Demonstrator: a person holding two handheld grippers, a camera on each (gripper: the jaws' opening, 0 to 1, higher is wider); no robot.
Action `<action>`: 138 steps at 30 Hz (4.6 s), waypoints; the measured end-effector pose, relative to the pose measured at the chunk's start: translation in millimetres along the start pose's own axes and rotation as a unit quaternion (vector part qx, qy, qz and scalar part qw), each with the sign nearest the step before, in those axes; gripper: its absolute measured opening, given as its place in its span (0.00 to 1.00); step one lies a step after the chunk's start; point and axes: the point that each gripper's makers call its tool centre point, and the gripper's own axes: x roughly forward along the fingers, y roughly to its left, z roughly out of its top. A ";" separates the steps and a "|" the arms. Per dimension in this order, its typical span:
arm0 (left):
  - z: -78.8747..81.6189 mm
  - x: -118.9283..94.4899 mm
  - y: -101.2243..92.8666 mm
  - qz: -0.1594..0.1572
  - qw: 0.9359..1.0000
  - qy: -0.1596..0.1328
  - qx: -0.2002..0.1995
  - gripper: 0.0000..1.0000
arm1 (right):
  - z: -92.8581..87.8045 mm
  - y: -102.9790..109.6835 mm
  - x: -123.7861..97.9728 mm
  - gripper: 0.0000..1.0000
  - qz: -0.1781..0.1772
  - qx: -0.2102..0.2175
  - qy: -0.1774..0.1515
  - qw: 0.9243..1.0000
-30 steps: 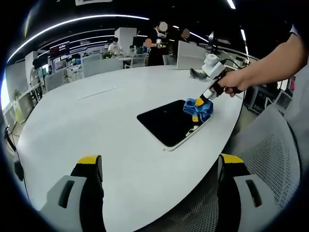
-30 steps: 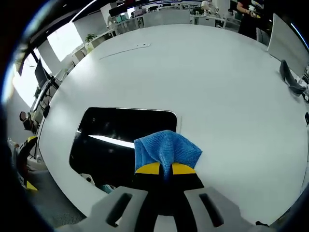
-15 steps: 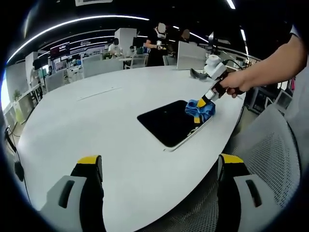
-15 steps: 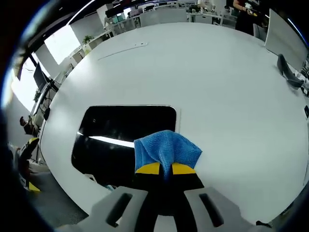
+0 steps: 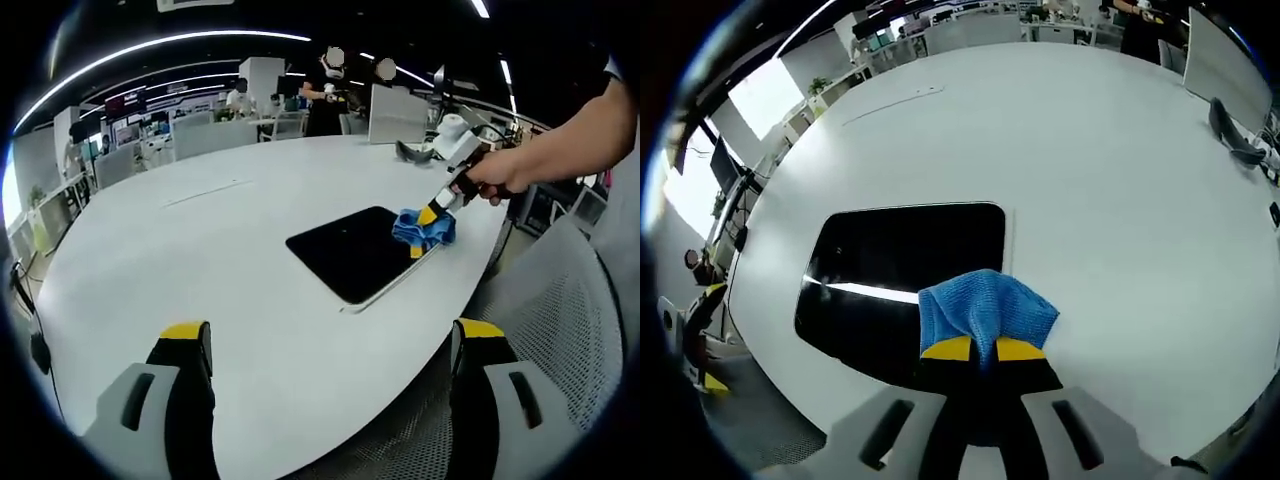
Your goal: Wipe the mirror surface with the cleaning cloth until all visible marks leave the cleaned area.
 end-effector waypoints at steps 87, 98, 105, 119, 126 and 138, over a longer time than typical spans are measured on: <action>2.0 -0.2 -2.6 -0.009 1.000 -0.005 -0.018 0.99 | -14.9 81.0 7.9 0.00 0.041 0.036 0.032 0.998; 1.2 0.2 -2.5 -0.009 1.000 -0.002 -0.016 0.99 | -11.8 104.0 14.7 0.00 0.053 0.032 0.035 0.997; 1.0 0.5 -2.6 -0.009 1.000 -0.002 -0.016 0.99 | -11.4 121.7 18.5 0.00 0.059 0.025 0.035 0.997; 0.7 0.5 -1.6 -0.008 1.000 -0.001 -0.017 0.99 | -9.6 153.7 26.3 0.00 0.077 0.009 0.040 0.996; 1.1 0.5 -2.3 -0.010 1.000 -0.002 -0.017 0.99 | -9.0 163.6 27.7 0.00 0.081 0.002 0.041 0.996; 1.5 -0.3 -2.1 -0.010 1.000 -0.003 -0.016 0.99 | -11.0 183.0 31.5 0.00 0.090 -0.018 0.047 0.995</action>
